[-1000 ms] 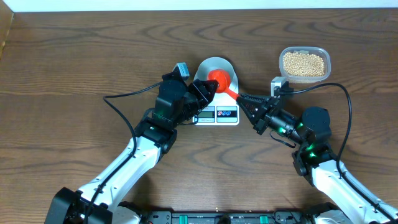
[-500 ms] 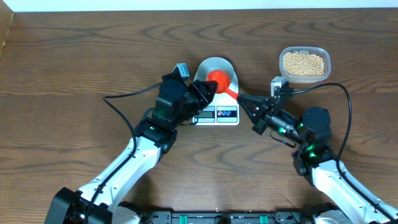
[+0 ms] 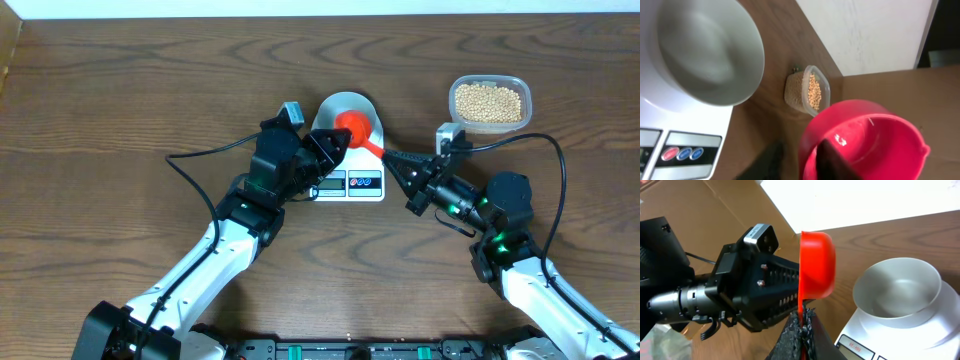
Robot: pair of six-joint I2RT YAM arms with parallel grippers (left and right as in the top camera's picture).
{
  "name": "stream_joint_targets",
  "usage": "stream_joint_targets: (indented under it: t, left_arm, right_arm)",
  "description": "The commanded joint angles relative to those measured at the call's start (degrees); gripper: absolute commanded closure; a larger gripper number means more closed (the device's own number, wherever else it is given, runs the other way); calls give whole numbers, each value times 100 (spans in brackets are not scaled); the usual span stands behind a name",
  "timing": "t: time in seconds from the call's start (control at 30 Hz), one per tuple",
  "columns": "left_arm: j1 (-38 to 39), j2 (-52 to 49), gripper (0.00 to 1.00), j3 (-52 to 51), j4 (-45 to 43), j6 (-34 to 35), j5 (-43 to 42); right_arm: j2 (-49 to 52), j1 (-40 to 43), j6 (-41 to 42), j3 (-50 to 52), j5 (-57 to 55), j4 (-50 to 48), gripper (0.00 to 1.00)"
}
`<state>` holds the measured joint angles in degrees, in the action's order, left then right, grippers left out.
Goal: Scoop item into bowl and weigh 50g on scale
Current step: 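Hand the red scoop handle from left gripper to right gripper above scale, then carry the red scoop with the right gripper toward the soybean tub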
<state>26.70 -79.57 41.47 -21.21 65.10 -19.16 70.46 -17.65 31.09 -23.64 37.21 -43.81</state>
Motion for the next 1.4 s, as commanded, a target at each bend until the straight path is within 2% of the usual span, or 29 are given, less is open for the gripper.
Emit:
stream_joint_targets:
  t: [0.0, 0.33, 0.47, 0.67, 0.83, 0.97, 1.1, 1.3, 1.37]
  left_arm:
    - [11, -17, 73, 7, -13, -9, 66]
    - [-127, -15, 71, 7, -13, -411, 74]
    - [-140, -15, 67, 7, -9, -940, 74]
    - [-140, -15, 66, 7, 35, -1738, 76]
    - [-140, -13, 65, 13, 118, -2319, 90]
    - [-140, -9, 65, 13, 278, -2312, 417]
    - [-140, -9, 65, 13, 332, -2310, 621]
    - [-140, -9, 65, 13, 466, -2308, 638]
    - [-140, -9, 59, 13, 468, -2308, 636]
  right_arm:
    - [7, 22, -122, -107, -295, 61, 99]
    - [7, 92, -509, -107, -994, 275, 99]
    - [7, 310, -595, -111, -1137, 273, 99]
    - [4, 664, -638, -299, -1134, 470, 99]
    - [4, 916, -1174, -1040, -1257, 1740, 99]
    - [4, 1073, -1231, -1504, -1185, 2361, 99]
    - [-39, 1394, -1104, -1578, -656, 2343, 99]
    - [-37, 1532, -925, -1578, -691, 2074, 99]
    - [-37, 1532, -925, -1578, -876, 1904, 99]
